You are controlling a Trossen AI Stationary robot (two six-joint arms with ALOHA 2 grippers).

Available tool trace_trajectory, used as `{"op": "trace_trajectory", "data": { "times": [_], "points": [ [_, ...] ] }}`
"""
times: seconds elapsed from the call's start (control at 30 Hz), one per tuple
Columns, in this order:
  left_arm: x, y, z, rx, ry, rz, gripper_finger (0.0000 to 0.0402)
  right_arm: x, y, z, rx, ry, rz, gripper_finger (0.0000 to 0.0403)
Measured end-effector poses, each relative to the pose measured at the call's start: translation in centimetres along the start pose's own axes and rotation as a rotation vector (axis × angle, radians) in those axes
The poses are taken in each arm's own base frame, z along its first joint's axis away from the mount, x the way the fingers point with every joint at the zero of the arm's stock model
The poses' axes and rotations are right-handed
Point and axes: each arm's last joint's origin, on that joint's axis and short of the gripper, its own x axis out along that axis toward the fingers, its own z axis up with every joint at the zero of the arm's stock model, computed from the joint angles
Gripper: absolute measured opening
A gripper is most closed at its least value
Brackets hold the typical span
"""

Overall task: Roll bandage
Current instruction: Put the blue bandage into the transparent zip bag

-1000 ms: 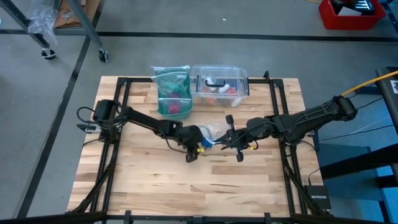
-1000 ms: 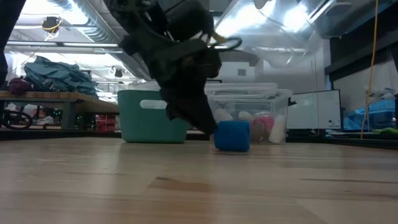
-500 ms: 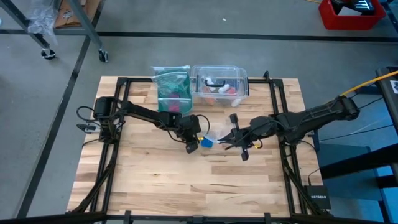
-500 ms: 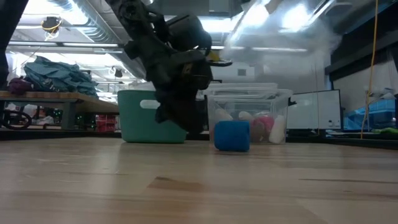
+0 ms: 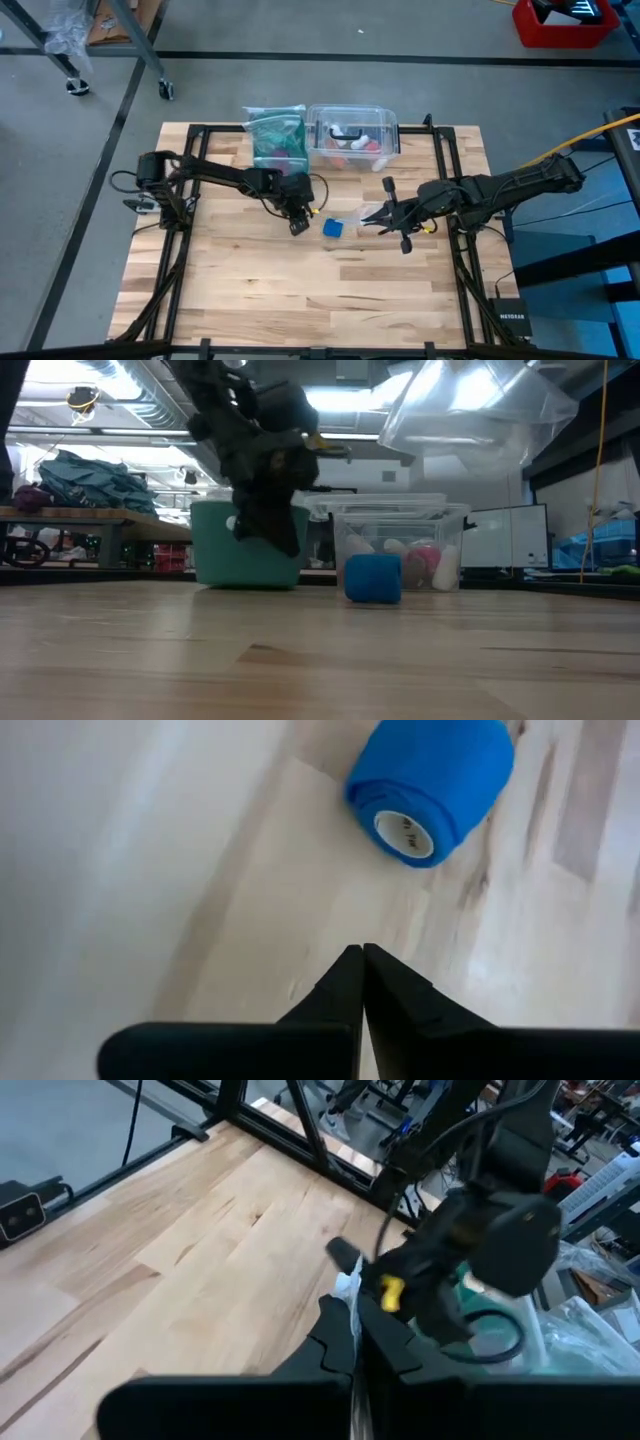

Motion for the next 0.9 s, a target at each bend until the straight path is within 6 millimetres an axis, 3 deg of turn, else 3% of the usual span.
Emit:
{"op": "trace_trajectory", "data": {
  "times": [0.17, 0.27, 0.57, 0.73, 0.9],
  "points": [
    [-2.7, 1.0, -1.1, -0.033, -0.079, -0.009, 0.0002, 0.0, 0.0, 0.0, 0.0, 0.005, 0.002, 0.0001],
    [-3.3, 1.3, -2.1, -0.072, -0.192, -0.055, 0.0001, 0.0, 0.0, 0.0, 0.001, 0.005, 0.001, 0.0001],
    [-1.9, 1.2, -5.5, -0.269, -0.467, -0.317, 0.0001, 0.0, 0.0, 0.0, 0.002, -0.001, -0.001, 0.0001],
    [-2.0, 0.4, -5.4, -0.239, -0.501, -0.359, 0.0014, 0.0, 0.0, 0.0, 0.003, -0.001, -0.001, 0.0001],
    [-2.0, -0.6, -5.6, -0.185, -0.507, -0.384, 0.0058, 0.0, 0.0, 0.0, 0.002, -0.001, -0.001, 0.0001]
  ]
}}
